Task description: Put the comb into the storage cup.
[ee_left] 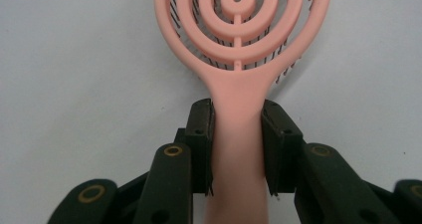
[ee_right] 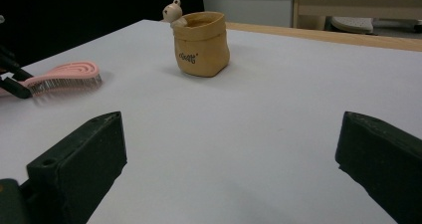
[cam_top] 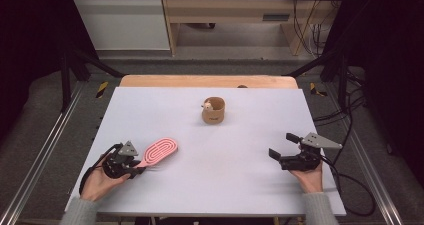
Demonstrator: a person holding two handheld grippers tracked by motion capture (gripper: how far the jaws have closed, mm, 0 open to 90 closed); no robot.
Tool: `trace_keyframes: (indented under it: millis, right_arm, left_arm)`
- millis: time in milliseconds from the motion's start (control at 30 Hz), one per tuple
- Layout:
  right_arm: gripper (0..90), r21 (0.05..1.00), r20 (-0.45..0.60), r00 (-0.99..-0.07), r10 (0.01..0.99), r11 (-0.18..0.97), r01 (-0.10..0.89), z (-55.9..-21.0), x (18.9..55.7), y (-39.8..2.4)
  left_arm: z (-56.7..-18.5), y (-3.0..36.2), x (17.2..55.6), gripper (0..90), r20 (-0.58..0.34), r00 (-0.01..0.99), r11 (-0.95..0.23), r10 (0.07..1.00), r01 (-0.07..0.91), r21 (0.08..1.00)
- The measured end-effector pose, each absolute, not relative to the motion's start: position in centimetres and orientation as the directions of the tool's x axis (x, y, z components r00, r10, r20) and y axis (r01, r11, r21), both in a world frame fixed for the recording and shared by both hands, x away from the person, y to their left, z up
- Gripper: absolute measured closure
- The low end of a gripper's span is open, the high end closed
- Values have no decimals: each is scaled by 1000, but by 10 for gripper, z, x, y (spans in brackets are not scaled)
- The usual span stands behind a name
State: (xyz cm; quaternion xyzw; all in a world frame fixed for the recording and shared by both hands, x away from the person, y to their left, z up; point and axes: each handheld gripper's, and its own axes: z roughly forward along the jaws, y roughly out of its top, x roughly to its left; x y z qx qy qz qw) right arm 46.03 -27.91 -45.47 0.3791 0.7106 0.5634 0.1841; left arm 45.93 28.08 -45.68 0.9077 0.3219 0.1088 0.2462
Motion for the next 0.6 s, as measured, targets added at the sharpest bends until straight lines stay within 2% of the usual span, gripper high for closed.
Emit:
trace_keyframes:
  millis: [267,600]
  right_arm:
    - [2,940,167,-644,746,77,333,-455,460,-279]
    - [2,940,167,-645,746,77,332,-455,460,-279]
  left_arm:
    - [-456,280,459,691,43,763,-667,645,534,520]
    - [-451,283,456,696,32,742,-623,670,538,567]
